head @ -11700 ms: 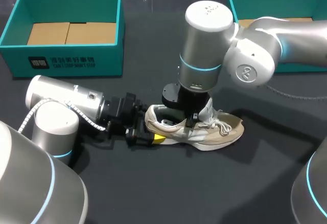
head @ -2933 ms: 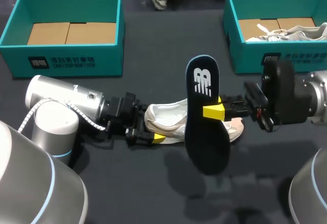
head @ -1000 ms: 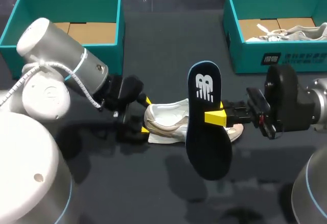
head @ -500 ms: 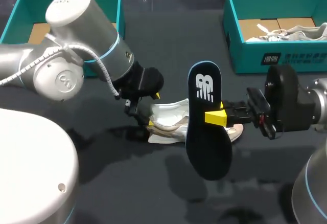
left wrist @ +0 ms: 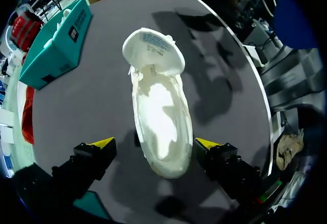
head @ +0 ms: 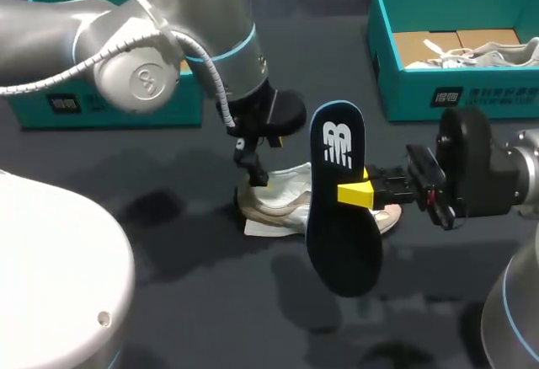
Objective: Take the shoe out of the shoebox, open the shoe tongue, remove and reinsert the insole, then place the shoe into the shoebox
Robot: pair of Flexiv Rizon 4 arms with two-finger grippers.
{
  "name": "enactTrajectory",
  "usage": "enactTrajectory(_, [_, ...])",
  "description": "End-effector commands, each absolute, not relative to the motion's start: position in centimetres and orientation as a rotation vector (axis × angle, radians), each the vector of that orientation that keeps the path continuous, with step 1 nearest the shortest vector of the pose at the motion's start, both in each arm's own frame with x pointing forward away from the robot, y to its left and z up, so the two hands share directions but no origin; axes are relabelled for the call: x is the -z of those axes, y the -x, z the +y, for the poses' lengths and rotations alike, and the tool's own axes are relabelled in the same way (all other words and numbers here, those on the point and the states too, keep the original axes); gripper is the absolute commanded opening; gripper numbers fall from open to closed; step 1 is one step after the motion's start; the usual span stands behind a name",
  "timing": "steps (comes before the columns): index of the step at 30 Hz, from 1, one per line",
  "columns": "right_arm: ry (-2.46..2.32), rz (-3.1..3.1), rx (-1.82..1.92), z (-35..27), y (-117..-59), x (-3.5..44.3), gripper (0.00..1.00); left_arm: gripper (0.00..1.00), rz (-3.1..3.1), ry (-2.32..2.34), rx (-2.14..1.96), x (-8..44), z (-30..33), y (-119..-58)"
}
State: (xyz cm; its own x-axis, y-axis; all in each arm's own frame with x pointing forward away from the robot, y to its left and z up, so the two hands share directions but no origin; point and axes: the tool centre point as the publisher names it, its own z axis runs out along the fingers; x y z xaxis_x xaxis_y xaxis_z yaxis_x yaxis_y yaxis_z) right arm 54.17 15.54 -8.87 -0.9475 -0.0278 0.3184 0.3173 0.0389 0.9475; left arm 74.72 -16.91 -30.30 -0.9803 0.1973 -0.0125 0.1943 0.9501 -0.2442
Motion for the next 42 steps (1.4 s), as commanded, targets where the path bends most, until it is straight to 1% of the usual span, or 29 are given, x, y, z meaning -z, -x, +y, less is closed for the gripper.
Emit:
enactTrajectory(1, [0.300, -2.068, 1.997, 15.7, -54.1, 8.9, 0.00, 1.00, -3.119, 0.292, -0.160, 31.3, -19.1, -75.8])
enactTrajectory(15, [0.300, -2.068, 1.997, 15.7, -54.1, 8.9, 0.00, 0.99, -3.101, 0.233, -0.154, 34.0, -21.7, -77.8])
enactTrajectory(17, [0.300, -2.068, 1.997, 15.7, -54.1, 8.9, 0.00, 0.95, -3.100, 0.227, -0.157, 34.5, -22.0, -77.8])
enactTrajectory(18, [0.300, -2.068, 1.997, 15.7, -54.1, 8.9, 0.00, 0.95, -3.098, 0.226, -0.159, 34.7, -22.1, -77.7])
enactTrajectory(21, [0.300, -2.068, 1.997, 15.7, -54.1, 8.9, 0.00, 0.85, -3.099, 0.213, -0.162, 35.4, -22.5, -77.8])
enactTrajectory(23, [0.300, -2.068, 1.997, 15.7, -54.1, 8.9, 0.00, 0.84, -3.094, 0.207, -0.163, 35.8, -22.7, -77.7])
enactTrajectory(27, [0.300, -2.068, 1.997, 15.7, -54.1, 8.9, 0.00, 0.74, -3.088, 0.196, -0.160, 36.4, -22.7, -77.4])
enactTrajectory(28, [0.300, -2.068, 1.997, 15.7, -54.1, 8.9, 0.00, 0.73, -3.083, 0.196, -0.162, 36.6, -22.6, -77.2])
enactTrajectory(31, [0.300, -2.068, 1.997, 15.7, -54.1, 8.9, 0.00, 0.74, -3.078, 0.200, -0.155, 37.1, -22.5, -76.9])
enactTrajectory(32, [0.300, -2.068, 1.997, 15.7, -54.1, 8.9, 0.00, 0.72, -3.076, 0.198, -0.150, 37.2, -22.5, -76.9])
enactTrajectory(33, [0.300, -2.068, 1.997, 15.7, -54.1, 8.9, 0.00, 0.67, -3.072, 0.193, -0.147, 37.4, -22.5, -77.0])
enactTrajectory(34, [0.300, -2.068, 1.997, 15.7, -54.1, 8.9, 0.00, 0.58, -3.067, 0.192, -0.145, 37.6, -22.4, -76.9])
enactTrajectory(36, [0.300, -2.068, 1.997, 15.7, -54.1, 8.9, 0.00, 0.46, -3.063, 0.189, -0.142, 37.8, -22.5, -77.0])
enactTrajectory(37, [0.300, -2.068, 1.997, 15.7, -54.1, 8.9, 0.00, 0.37, -3.061, 0.189, -0.141, 37.8, -22.4, -77.0])
enactTrajectory(38, [0.300, -2.068, 1.997, 15.7, -54.1, 8.9, 0.00, 0.22, -3.060, 0.188, -0.141, 37.9, -22.4, -76.9])
enactTrajectory(39, [0.300, -2.068, 1.997, 15.7, -54.1, 8.9, 0.00, 0.00, -3.059, 0.187, -0.143, 37.9, -22.3, -76.9])
enactTrajectory(42, [0.300, -2.068, 1.997, 15.7, -54.1, 8.9, 0.00, 0.00, -3.055, 0.191, -0.148, 37.7, -22.2, -76.7])
